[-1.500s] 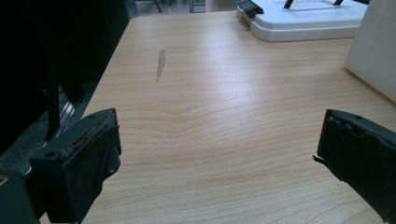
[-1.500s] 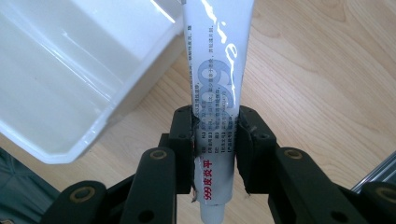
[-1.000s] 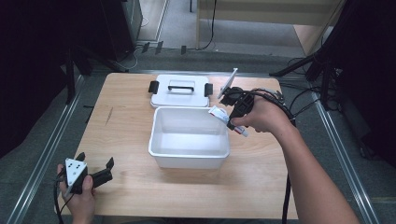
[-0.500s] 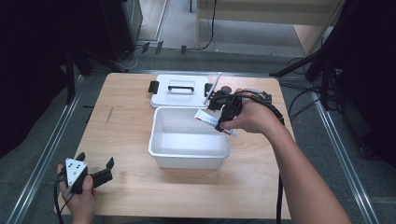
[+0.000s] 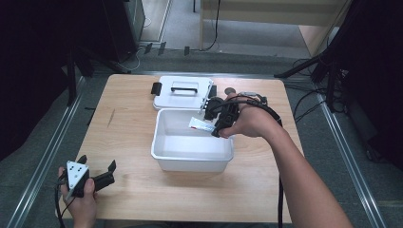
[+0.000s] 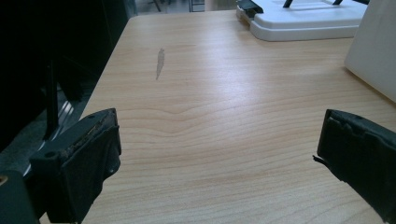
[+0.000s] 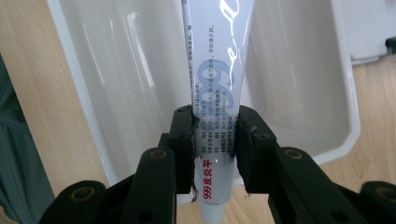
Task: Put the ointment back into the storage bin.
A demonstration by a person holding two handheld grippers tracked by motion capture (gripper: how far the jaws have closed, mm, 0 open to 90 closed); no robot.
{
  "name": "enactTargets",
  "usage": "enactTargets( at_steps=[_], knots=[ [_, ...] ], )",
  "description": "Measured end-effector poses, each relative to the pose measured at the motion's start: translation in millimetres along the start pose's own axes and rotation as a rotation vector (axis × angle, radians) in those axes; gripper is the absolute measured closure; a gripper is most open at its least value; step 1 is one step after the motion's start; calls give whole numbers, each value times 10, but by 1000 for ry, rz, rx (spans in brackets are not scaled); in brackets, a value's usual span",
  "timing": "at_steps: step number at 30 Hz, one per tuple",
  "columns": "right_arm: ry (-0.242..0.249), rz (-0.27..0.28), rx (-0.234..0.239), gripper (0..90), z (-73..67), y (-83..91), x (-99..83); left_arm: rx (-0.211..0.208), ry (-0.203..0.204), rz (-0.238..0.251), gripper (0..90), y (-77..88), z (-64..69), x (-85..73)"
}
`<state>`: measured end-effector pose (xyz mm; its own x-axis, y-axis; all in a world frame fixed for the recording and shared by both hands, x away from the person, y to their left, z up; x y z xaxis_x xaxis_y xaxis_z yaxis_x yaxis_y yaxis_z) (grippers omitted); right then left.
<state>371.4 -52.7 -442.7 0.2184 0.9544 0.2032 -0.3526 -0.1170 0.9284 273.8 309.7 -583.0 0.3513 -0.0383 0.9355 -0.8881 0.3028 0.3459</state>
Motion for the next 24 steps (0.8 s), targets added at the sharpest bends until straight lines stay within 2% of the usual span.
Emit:
enactTargets(
  at_steps=[6, 10, 18, 24],
  knots=[
    [66, 19, 4, 705, -54, -41, 53, -1, -1, -2, 4, 2, -1, -2],
    [91, 13, 7, 705, -73, -86, 57, -1, 0, -2, 4, 2, -1, -2],
    [94, -3, 15, 705, -99, -157, 63, -1, 0, -4, 4, 1, -2, -3],
    [119, -7, 28, 704, -132, -255, 56, -2, 2, -2, 4, 2, -2, -2]
  ],
)
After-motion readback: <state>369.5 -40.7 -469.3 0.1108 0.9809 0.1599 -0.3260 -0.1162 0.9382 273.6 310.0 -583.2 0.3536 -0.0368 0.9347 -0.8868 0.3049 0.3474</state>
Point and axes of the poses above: each handheld gripper's, and its own axes: y roughly backward along the jaws, x roughly out of its top, z roughly to its right, the point moved 9 cm from there along -y, roughly forward along the jaws, and after that the axes turned 14 degrees about -x, right-handed, at the moved point
